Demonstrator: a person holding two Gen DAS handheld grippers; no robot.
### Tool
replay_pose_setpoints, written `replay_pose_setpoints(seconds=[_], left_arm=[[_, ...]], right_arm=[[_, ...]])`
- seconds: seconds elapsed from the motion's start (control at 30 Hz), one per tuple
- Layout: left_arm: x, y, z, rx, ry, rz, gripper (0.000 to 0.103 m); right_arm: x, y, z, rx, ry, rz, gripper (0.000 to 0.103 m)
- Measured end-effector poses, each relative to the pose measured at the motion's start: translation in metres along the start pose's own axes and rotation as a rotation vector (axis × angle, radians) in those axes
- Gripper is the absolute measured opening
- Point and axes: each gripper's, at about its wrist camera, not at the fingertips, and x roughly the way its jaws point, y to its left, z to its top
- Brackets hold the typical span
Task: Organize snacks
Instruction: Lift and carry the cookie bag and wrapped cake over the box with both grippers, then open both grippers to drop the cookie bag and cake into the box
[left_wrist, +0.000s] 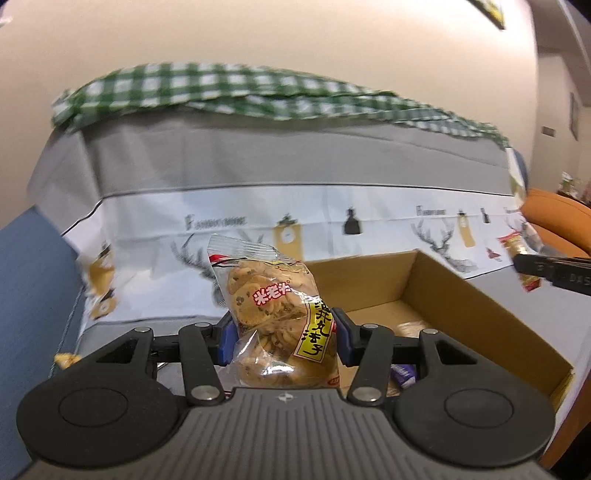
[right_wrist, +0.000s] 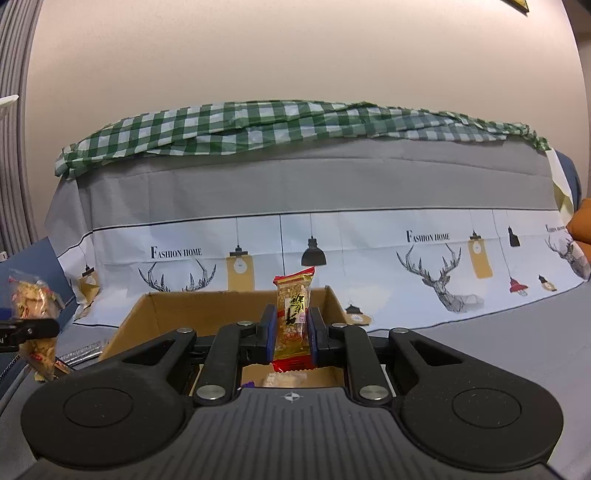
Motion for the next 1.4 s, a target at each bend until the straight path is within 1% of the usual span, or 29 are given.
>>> replay_pose_setpoints(seconds=[0.13,0.27,0.37,0.67,1.03,1.4], left_arm=[[0.007,-0.024,0.000,0.051,-0.025,-0.037,0.056],[0.022,-0.046,-0.003,0.079,0.002,-0.069,0.056],[0.029,-0.057,-0.004,0.096,0.003,-0.089,0.056],[0.050,-0.069,0.004,0.037,0.014,-0.124,0.056],[0.055,-0.084,0.010,-0.004,0.000,-0.182,0.056],[0.056,-0.089,0.014,-0.024,-0.012,-0.199,0.056]], right_arm=[[0.001,-0.004,-0.002,-0.004,0.010,0.000,0.018],[0.004,-0.003,-0.003,-0.027,0.017,-0.002,0.018],[0.006,-0.002,-0.003,-0.036,0.022,0.002,0.018],[0.011,0.006,-0.005,-0.088,0.032,0.006,0.018],[0.017,0.011,-0.007,-0.122,0.048,-0.005,0.018],[0.020,0.014,-0.008,-0.137,0.061,-0.022,0.018]])
